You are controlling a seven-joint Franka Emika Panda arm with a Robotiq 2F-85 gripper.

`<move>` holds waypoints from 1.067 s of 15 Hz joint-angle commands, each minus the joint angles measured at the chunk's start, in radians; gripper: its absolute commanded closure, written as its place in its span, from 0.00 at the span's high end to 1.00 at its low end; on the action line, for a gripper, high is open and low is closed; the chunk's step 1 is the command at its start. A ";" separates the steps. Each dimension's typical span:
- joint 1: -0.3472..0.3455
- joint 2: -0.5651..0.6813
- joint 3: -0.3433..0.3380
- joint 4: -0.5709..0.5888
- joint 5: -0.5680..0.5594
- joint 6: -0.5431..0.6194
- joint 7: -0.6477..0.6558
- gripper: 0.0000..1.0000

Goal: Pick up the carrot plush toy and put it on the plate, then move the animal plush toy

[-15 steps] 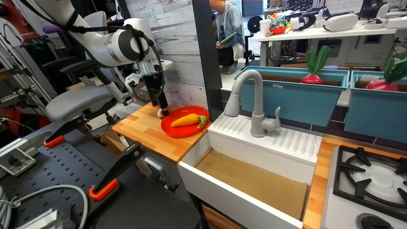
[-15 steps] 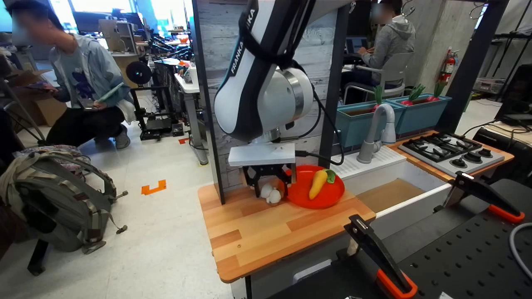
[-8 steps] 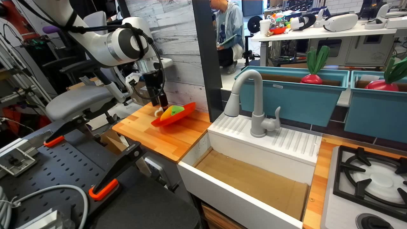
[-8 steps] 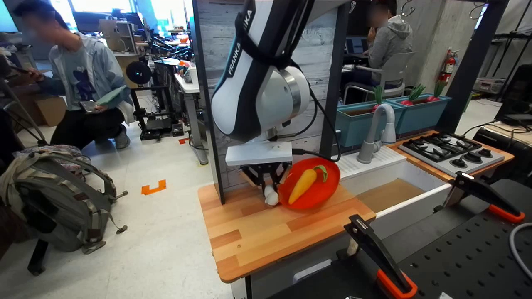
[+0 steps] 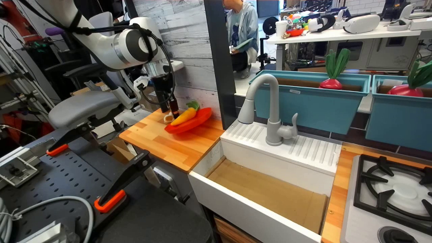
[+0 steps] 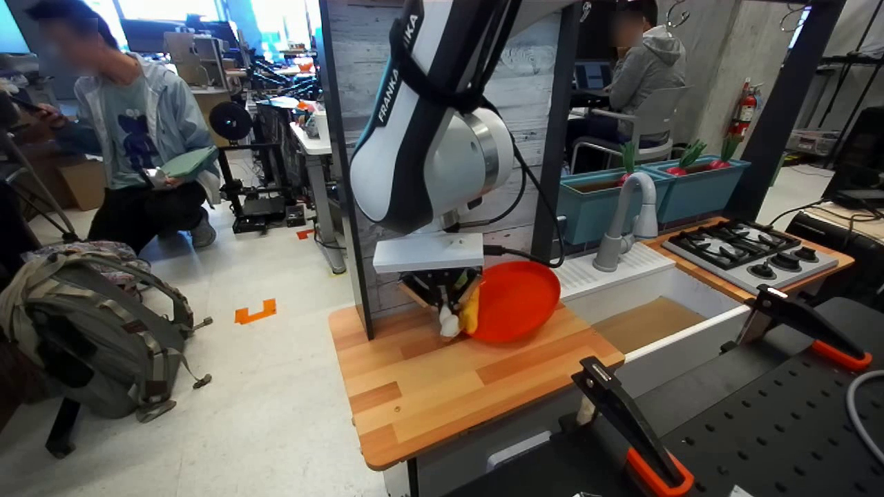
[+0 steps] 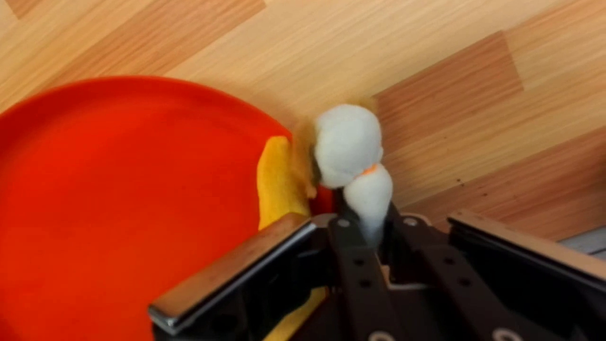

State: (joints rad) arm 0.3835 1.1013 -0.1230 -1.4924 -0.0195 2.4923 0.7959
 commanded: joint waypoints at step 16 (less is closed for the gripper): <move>0.107 -0.232 0.056 -0.333 -0.083 0.127 -0.143 0.03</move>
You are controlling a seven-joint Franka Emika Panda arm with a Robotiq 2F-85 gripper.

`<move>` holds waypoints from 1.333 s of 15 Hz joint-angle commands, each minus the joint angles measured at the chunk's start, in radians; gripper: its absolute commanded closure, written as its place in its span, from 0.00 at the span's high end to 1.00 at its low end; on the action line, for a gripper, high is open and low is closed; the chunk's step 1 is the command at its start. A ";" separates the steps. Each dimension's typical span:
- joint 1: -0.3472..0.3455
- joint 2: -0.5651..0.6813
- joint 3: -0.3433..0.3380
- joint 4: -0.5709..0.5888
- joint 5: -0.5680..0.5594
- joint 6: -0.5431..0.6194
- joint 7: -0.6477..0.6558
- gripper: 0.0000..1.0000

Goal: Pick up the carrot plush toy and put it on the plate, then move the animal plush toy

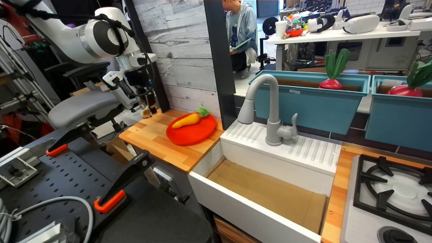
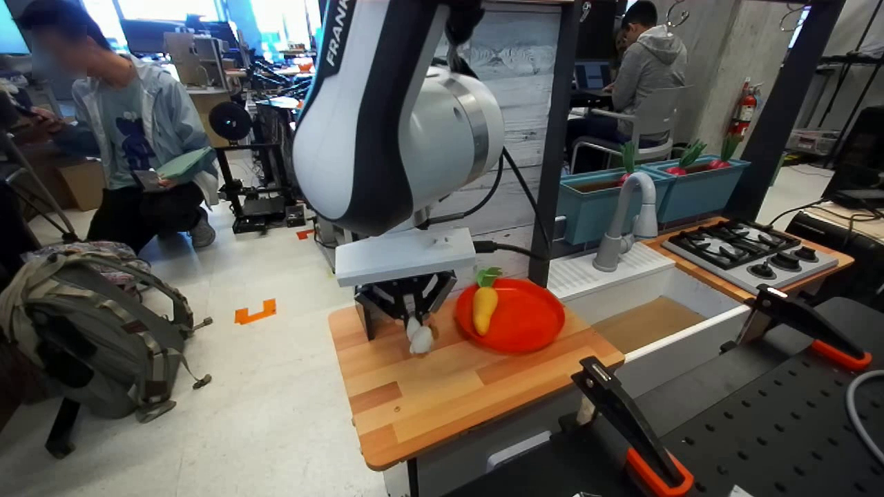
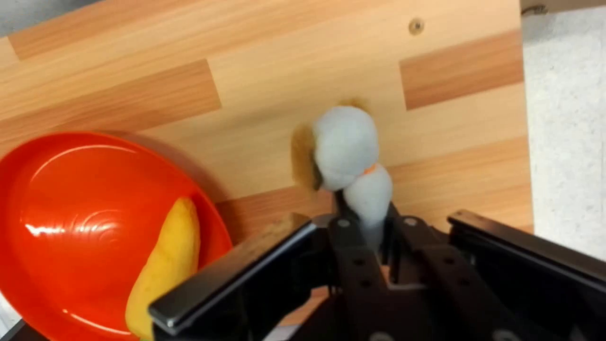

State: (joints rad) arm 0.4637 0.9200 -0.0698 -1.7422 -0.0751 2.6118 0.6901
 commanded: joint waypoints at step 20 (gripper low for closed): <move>0.036 0.044 -0.031 -0.012 -0.033 -0.112 -0.033 0.97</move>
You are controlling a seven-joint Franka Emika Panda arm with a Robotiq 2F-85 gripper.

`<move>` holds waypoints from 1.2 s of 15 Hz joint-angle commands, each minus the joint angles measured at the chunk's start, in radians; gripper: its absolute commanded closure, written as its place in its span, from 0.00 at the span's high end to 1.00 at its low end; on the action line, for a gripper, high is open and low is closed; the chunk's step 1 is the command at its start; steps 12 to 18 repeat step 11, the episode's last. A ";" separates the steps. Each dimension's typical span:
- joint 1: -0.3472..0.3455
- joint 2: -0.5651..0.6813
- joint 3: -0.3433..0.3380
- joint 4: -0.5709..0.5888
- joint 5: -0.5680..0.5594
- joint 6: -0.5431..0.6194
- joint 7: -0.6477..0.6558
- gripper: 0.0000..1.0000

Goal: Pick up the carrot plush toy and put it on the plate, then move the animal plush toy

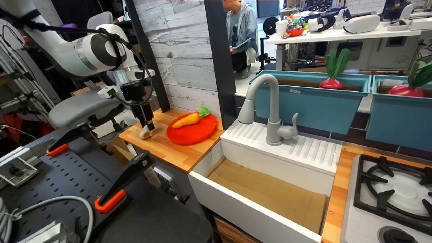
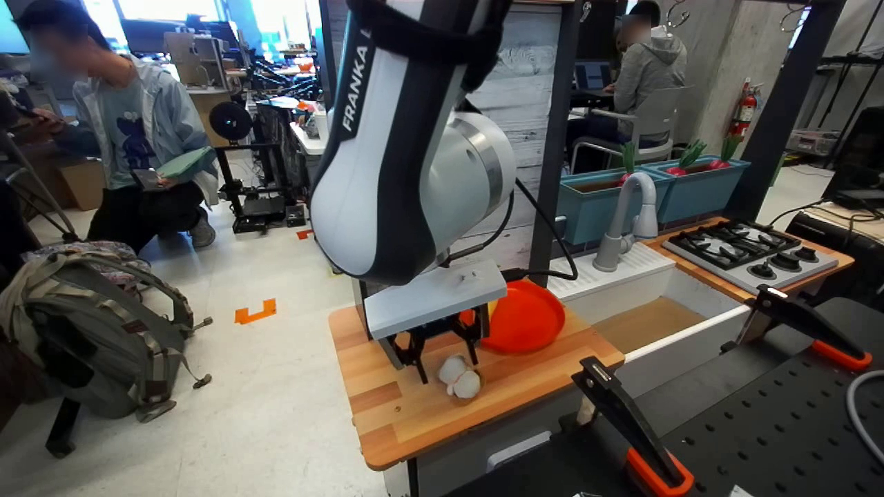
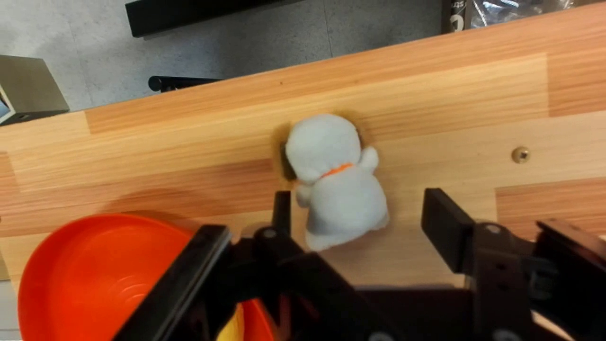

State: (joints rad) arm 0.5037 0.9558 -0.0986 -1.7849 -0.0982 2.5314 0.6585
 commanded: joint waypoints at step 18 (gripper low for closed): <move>-0.011 -0.112 0.017 -0.053 -0.005 0.003 0.005 1.00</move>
